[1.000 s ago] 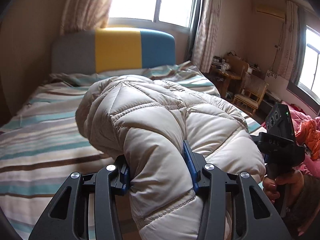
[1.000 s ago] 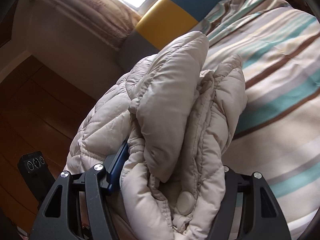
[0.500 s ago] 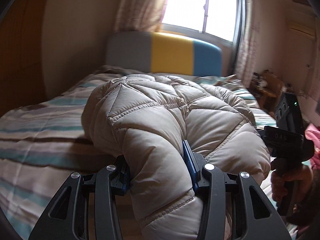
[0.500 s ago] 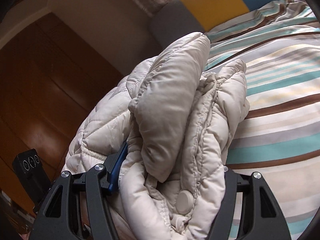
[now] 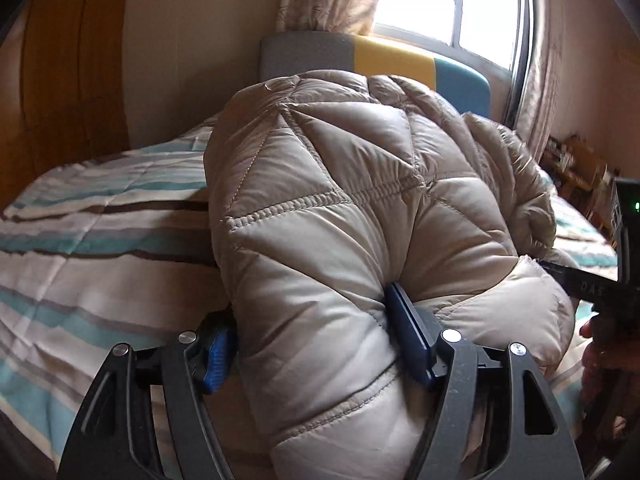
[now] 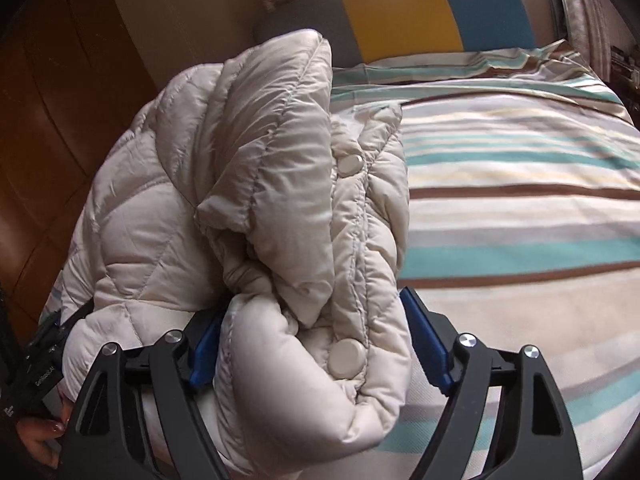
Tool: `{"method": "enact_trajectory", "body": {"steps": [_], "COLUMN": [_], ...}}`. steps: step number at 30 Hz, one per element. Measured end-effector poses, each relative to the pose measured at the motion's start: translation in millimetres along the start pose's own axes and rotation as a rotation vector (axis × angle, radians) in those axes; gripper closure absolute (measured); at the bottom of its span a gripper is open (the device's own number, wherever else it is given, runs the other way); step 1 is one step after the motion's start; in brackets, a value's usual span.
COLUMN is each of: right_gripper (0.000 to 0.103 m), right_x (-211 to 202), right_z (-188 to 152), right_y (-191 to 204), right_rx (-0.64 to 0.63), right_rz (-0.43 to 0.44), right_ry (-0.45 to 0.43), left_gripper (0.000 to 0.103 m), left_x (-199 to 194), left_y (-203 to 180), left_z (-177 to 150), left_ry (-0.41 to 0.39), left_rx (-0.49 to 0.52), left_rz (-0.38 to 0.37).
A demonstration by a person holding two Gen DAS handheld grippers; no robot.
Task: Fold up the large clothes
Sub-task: 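Lower the bundle onto the bed and open both tools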
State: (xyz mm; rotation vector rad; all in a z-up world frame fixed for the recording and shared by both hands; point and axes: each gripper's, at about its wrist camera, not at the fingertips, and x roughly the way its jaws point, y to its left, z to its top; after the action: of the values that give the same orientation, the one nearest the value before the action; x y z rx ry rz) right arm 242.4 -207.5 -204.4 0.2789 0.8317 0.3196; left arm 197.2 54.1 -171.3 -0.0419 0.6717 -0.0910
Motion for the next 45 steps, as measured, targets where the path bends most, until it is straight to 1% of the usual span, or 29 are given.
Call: {"method": "enact_trajectory", "body": {"steps": [2, 3, 4, 6, 7, 9, 11, 14, 15, 16, 18, 19, 21, 23, 25, 26, 28, 30, 34, 39, 42, 45], "right_gripper": [0.023, 0.023, 0.022, 0.022, 0.021, 0.02, 0.019, 0.019, 0.019, 0.019, 0.019, 0.02, 0.02, 0.02, 0.017, 0.016, 0.014, 0.014, 0.013, 0.012, 0.01, 0.008], "right_x": [-1.0, -7.5, -10.4, -28.1, -38.7, -61.6, -72.0, -59.1, -48.9, -45.8, -22.8, -15.0, 4.0, 21.8, 39.0, 42.6, 51.5, 56.3, 66.1, 70.9, 68.1, 58.5], "right_z": [6.8, 10.0, 19.4, 29.7, 33.2, 47.2, 58.4, 92.2, 103.9, 99.2, 114.5, 118.1, 120.9, 117.9, 107.7, 103.3, 96.0, 91.3, 88.3, 83.5, 82.8, 82.2], "right_y": [0.7, -1.3, -4.3, -4.9, -1.5, 0.0, 13.9, 23.6, 27.8, 34.3, 37.5, 39.2, 40.5, 31.9, 21.9, 15.7, 5.1, -2.8, -6.7, -4.1, -0.9, 2.3], "right_rx": [0.016, 0.024, 0.034, 0.052, 0.049, 0.022, 0.001, -0.027, -0.041, -0.05, -0.065, -0.071, -0.083, -0.061, -0.033, -0.021, 0.007, 0.029, 0.012, 0.0, -0.018, -0.039], "right_rz": [-0.007, -0.006, -0.001, 0.022, 0.021, -0.014, -0.026, -0.061, -0.083, -0.1, -0.133, -0.156, -0.217, -0.251, -0.258, -0.255, -0.254, -0.237, -0.26, -0.283, -0.303, -0.303], "right_ry": [0.016, 0.018, 0.011, -0.036, -0.069, -0.15, -0.178, -0.191, -0.182, -0.168, -0.128, -0.113, -0.064, -0.017, 0.026, 0.036, 0.043, 0.052, 0.036, 0.023, 0.018, 0.002], "left_gripper": [0.033, 0.027, 0.019, 0.01, 0.01, 0.01, 0.01, 0.01, 0.01, 0.01, 0.01, 0.01, 0.01, 0.01, 0.01, 0.01, 0.009, 0.009, 0.007, 0.006, 0.006, 0.005], "left_x": [-2.8, -6.2, -9.9, -25.0, -30.9, -46.1, -48.6, -37.9, -32.7, -25.8, -4.3, 9.9, 32.4, 57.5, 77.6, 84.6, 98.3, 104.4, 114.4, 121.1, 116.9, 99.5], "left_y": [-3.0, -3.0, -3.4, -2.5, -0.2, 5.2, 13.4, 21.9, 22.4, 21.9, 14.0, 8.2, -2.7, -11.6, -16.0, -15.8, -10.1, -6.6, -1.9, 1.7, -3.9, -9.0], "left_z": [2.7, 5.2, 6.5, 14.1, 17.1, 31.2, 52.4, 83.9, 94.9, 104.8, 127.2, 137.2, 146.5, 145.1, 138.6, 135.6, 128.6, 124.8, 117.0, 114.7, 114.1, 115.0], "left_ry": [0.008, 0.016, 0.022, 0.023, 0.013, -0.025, -0.043, -0.049, -0.048, -0.04, -0.011, 0.015, 0.062, 0.11, 0.128, 0.14, 0.175, 0.179, 0.171, 0.186, 0.166, 0.157], "left_rx": [0.0, -0.007, -0.009, -0.008, -0.009, -0.025, -0.061, -0.131, -0.149, -0.155, -0.134, -0.106, -0.048, 0.022, 0.073, 0.081, 0.044, 0.031, 0.013, 0.001, 0.012, 0.013], "left_rz": [0.015, 0.029, 0.046, 0.093, 0.095, 0.104, 0.126, 0.125, 0.132, 0.141, 0.149, 0.164, 0.197, 0.227, 0.252, 0.254, 0.217, 0.21, 0.203, 0.204, 0.226, 0.245]}}
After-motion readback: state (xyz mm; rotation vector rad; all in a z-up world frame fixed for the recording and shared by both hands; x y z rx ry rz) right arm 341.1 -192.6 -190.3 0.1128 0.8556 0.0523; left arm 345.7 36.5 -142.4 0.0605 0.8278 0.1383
